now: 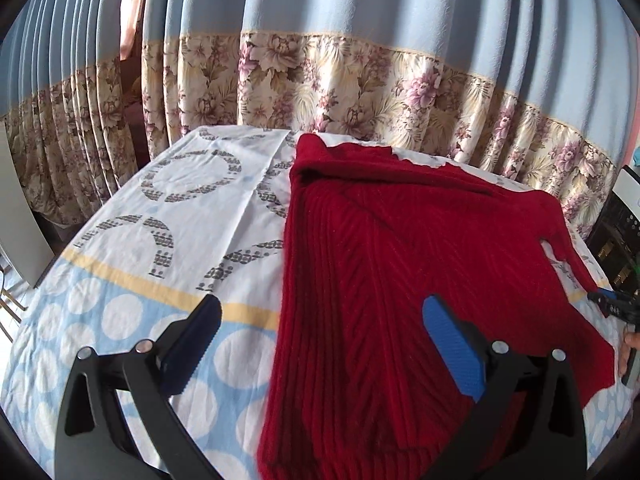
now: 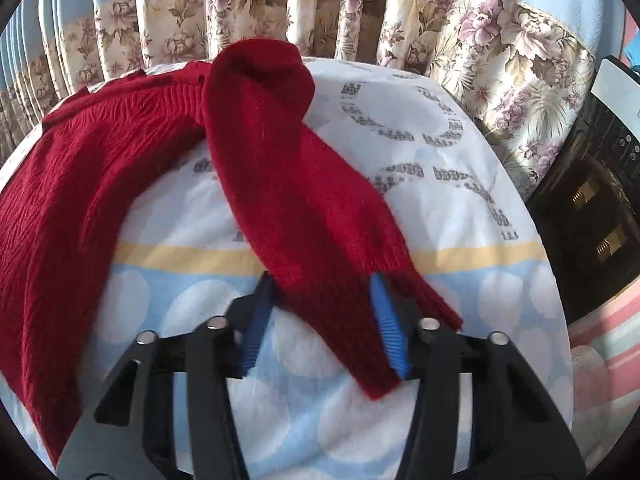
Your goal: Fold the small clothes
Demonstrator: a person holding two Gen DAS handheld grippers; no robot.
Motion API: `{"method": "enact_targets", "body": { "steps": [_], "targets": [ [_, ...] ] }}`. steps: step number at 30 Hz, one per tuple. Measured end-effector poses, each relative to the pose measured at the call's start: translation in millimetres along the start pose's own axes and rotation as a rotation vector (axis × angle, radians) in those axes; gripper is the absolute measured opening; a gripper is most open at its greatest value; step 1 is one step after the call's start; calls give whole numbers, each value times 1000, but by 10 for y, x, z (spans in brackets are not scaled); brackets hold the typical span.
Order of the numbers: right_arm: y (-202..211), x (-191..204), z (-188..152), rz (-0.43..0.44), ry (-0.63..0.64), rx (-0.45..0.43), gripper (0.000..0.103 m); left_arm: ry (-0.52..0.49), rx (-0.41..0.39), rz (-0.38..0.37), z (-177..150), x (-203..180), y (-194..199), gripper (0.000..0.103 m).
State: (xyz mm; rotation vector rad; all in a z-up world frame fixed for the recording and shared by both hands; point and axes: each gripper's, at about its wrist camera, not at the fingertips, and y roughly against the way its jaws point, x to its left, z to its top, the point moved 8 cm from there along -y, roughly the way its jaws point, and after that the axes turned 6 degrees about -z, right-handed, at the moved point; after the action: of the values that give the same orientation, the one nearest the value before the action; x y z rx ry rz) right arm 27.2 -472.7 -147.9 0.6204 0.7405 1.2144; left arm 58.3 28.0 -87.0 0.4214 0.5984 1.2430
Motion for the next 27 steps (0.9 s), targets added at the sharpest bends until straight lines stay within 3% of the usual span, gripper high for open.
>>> {"method": "enact_targets", "body": {
  "steps": [2, 3, 4, 6, 14, 22, 27],
  "targets": [
    [-15, -74, 22, -22, -34, 5, 8, 8, -8, -4, -12, 7, 82, 101],
    [3, -104, 26, 1, -75, 7, 8, 8, -9, -6, -20, 7, 111, 101],
    [65, -147, 39, 79, -163, 6, 8, 8, -9, -5, -24, 2, 132, 101],
    [221, -178, 79, 124, -226, -17, 7, 6, -9, -12, -16, -20, 162, 101],
    [805, 447, 457, 339, -209, -48, 7, -24, -5, -68, 152, -276, 21, 101],
    [930, 1905, 964, 488, -18, -22, 7, -15, 11, -66, 256, -168, -192, 101],
    [707, 2798, 1232, 555, 59, 8, 7, -8, 45, -32, 294, -6, -346, 101]
  ]
}}
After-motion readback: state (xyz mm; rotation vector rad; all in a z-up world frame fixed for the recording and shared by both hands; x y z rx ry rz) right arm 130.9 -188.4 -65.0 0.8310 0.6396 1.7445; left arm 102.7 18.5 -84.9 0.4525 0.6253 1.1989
